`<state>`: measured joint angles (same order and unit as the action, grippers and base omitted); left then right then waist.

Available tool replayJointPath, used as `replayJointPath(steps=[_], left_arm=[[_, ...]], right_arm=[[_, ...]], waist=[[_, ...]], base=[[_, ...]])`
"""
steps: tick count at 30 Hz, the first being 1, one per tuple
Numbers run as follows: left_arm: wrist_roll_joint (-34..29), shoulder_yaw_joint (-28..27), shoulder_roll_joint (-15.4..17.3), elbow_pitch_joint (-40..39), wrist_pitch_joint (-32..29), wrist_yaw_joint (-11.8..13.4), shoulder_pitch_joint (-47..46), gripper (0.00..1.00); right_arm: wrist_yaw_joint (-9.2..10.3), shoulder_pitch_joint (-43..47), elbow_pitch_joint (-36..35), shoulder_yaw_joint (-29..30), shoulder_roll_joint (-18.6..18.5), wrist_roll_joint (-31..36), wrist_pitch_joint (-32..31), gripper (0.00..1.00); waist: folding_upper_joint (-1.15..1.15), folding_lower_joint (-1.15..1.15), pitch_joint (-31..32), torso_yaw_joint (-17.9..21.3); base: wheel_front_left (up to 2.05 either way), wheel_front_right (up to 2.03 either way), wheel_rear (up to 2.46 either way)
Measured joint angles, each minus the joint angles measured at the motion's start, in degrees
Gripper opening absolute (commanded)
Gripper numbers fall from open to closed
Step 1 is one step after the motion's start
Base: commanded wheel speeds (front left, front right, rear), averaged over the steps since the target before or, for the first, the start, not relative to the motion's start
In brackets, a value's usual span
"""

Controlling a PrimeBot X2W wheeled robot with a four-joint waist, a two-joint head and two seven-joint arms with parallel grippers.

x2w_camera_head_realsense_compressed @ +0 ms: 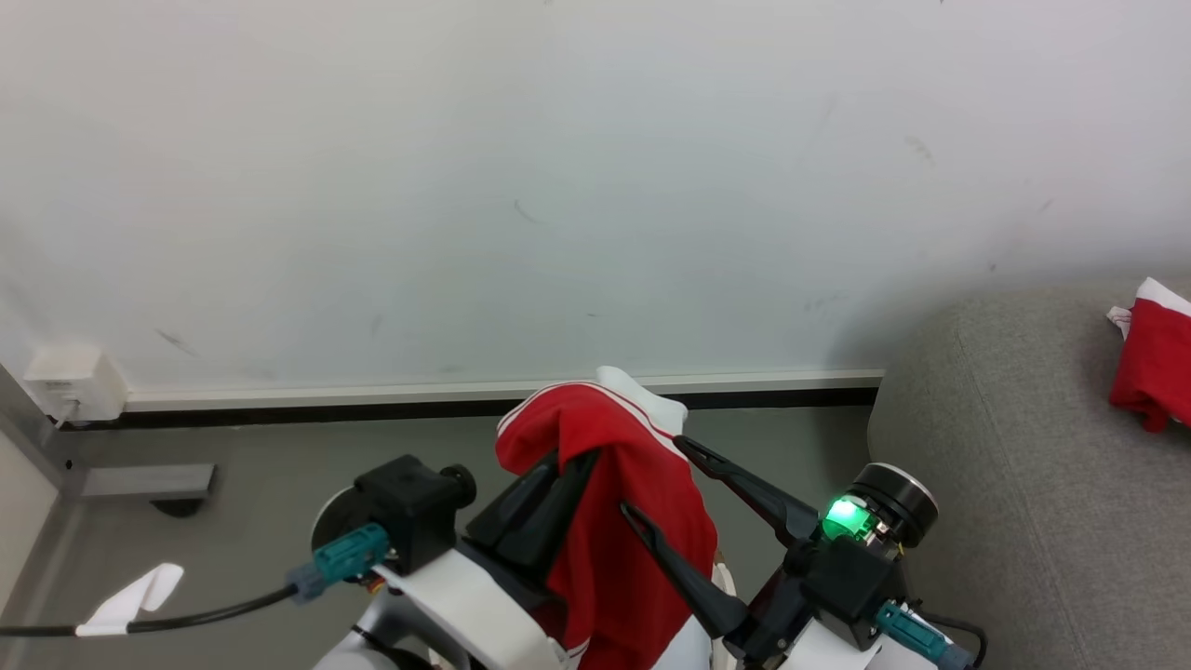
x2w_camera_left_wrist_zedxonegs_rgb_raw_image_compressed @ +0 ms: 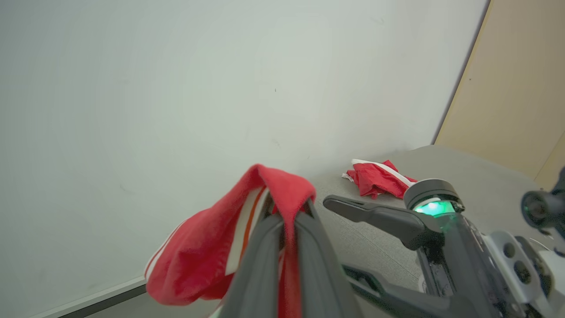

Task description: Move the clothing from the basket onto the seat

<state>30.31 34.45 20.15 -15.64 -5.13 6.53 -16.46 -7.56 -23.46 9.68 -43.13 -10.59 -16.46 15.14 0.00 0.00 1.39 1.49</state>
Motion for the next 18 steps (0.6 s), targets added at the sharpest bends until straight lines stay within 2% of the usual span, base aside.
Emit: replayJointPath(steps=[7,12,13,14,17,18], left_arm=[[0.22,3.15,-0.86,-1.71,-0.25,-2.55,-0.03,0.0],[0.46,5.26,-1.8,-3.21,-0.41,-3.72,-0.15,0.0],[0.46,5.48,-1.93,-3.37,-0.41,-3.74,-0.15,0.0],[0.46,5.68,-2.02,-3.45,-0.42,-3.74,-0.16,0.0],[0.44,5.87,-1.8,-3.38,-0.37,-3.72,-0.15,0.0],[0.0,5.88,-1.53,-3.36,-0.14,-3.78,-0.16,0.07]], right_arm=[[0.0,-2.53,4.03,-3.44,0.18,-2.01,0.01,1.0],[0.0,-3.37,9.11,-7.83,2.02,-7.36,0.02,1.0],[0.0,-3.37,9.7,-8.67,2.35,-8.76,0.02,0.33],[0.0,-3.38,10.07,-9.05,2.69,-10.26,0.02,0.0],[0.0,-3.46,10.51,-10.25,3.0,-12.91,0.02,0.0],[0.0,-3.48,10.47,-10.02,2.99,-13.41,0.02,0.0]], waist=[[0.0,0.0,0.59,-0.11],[0.0,0.0,0.77,-0.09],[0.0,0.0,0.79,-0.13],[0.0,0.0,0.8,-0.19],[0.0,0.0,0.76,-0.29],[0.0,0.0,0.7,-0.28]], base=[[0.0,0.0,0.0],[0.0,0.0,0.0],[0.0,0.0,0.0],[0.0,0.0,0.0],[0.0,0.0,0.0],[0.0,0.0,0.0]])
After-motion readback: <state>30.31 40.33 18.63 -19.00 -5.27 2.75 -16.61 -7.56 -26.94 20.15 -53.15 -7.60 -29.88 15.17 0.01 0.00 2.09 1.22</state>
